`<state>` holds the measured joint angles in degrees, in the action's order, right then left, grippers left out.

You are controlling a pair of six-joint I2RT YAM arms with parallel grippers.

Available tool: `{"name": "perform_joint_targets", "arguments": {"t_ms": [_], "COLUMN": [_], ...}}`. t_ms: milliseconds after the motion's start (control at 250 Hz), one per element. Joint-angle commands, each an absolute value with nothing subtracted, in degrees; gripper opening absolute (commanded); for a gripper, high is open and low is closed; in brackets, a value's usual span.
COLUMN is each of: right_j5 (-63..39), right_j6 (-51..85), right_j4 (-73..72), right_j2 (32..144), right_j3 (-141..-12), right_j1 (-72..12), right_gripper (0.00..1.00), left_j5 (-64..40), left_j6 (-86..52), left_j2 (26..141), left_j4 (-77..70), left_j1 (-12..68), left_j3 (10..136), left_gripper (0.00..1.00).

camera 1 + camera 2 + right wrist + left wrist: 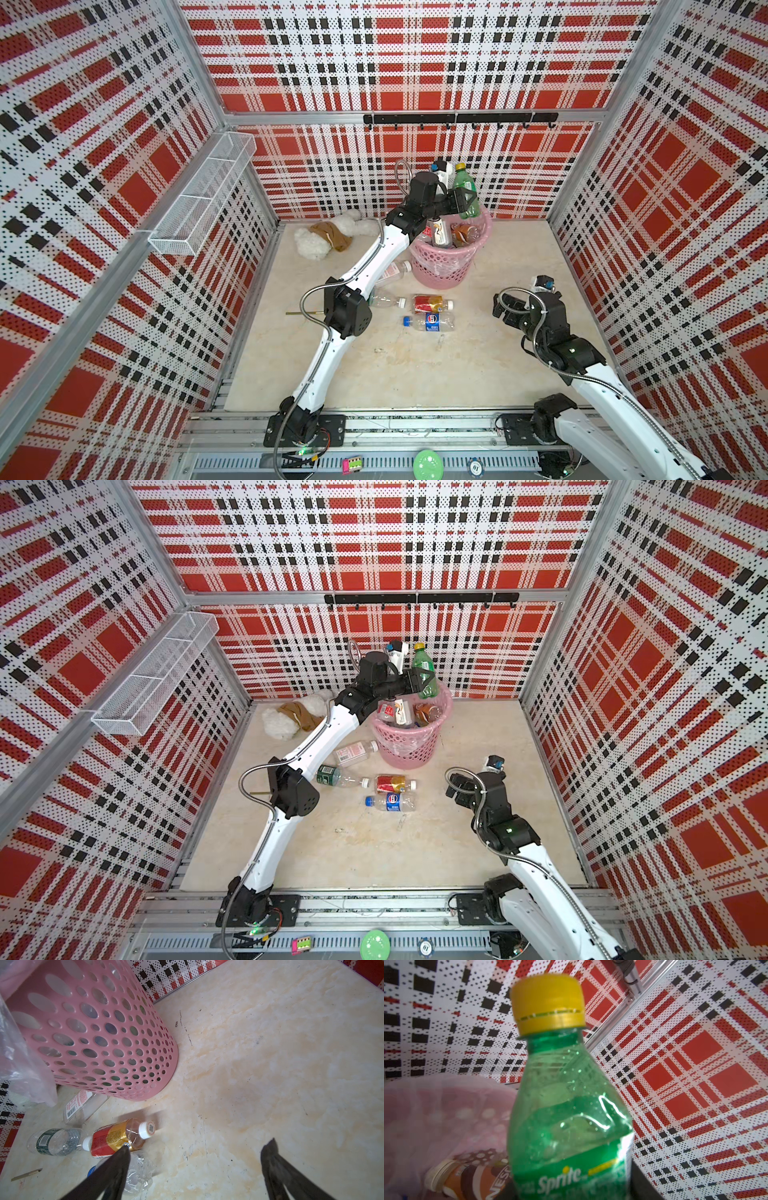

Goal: Throw the plastic bottles in the bin
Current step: Throw the plastic bottle into the trash bin, then pick up the plastic bottle from the center of the table.

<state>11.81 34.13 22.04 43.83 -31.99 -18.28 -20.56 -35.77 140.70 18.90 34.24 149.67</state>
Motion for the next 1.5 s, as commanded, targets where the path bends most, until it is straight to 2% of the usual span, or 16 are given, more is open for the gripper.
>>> {"name": "perform_joint_targets", "arguments": {"t_ms": [0,148,232,268,328,560,780,924,1052,1152,1256,1376,1497], "right_j5": [11.4,11.1,11.2,11.2,11.2,11.4,11.3,10.8,8.8,7.0,5.8,3.9,2.1], "right_j6": [34.8,35.0,34.9,34.8,34.6,33.9,32.6,31.6,31.1,31.2,31.0,29.6,27.6], "right_j4": [20.9,20.7,20.7,20.7,20.7,20.8,20.1,18.8,16.5,14.9,14.3,14.4,15.0], "right_j2": [42.7,43.1,43.0,43.0,43.0,42.9,44.5,46.9,49.3,51.4,53.2,54.3,54.8], "right_j3": [-31.2,-31.0,-30.9,-31.0,-31.1,-31.5,-32.8,-33.9,-34.3,-34.5,-35.1,-36.1,-37.2], "right_j1": [-18.2,-18.2,-18.2,-18.1,-18.2,-18.2,-18.2,-18.2,-18.1,-18.2,-18.3,-18.5,-20.0], "right_gripper": [1.00,1.00,1.00,1.00,1.00,1.00,1.00,1.00,1.00,1.00,1.00,1.00,1.00], "left_j5": [-20.8,-20.8,-20.6,-20.8,-20.9,-19.5,-9.4,4.2,18.1,24.7,25.5,22.6,23.3], "left_j6": [-36.6,-36.1,-35.9,-35.8,-35.5,-32.4,-24.7,-15.2,-10.0,-17.3,-30.6,-39.5,-40.2], "left_j2": [139.2,138.6,138.4,138.4,138.1,132.4,117.6,100.9,82.1,66.8,53.4,42.2,38.2], "left_j4": [15.3,15.9,16.3,16.5,16.9,17.9,21.5,21.9,17.9,16.7,20.8,23.0,23.9], "left_j1": [33.9,33.9,34.1,34.2,34.5,35.0,33.9,35.2,38.5,38.9,36.5,33.7,31.6], "left_j3": [150.0,149.1,148.7,148.8,148.7,146.6,137.3,120.2,92.9,68.4,47.9,36.1,35.0], "left_gripper": [0.54,0.54,0.61,0.70,1.00,0.99,0.99,0.99,0.99,0.99,0.99,0.99,0.99]}}
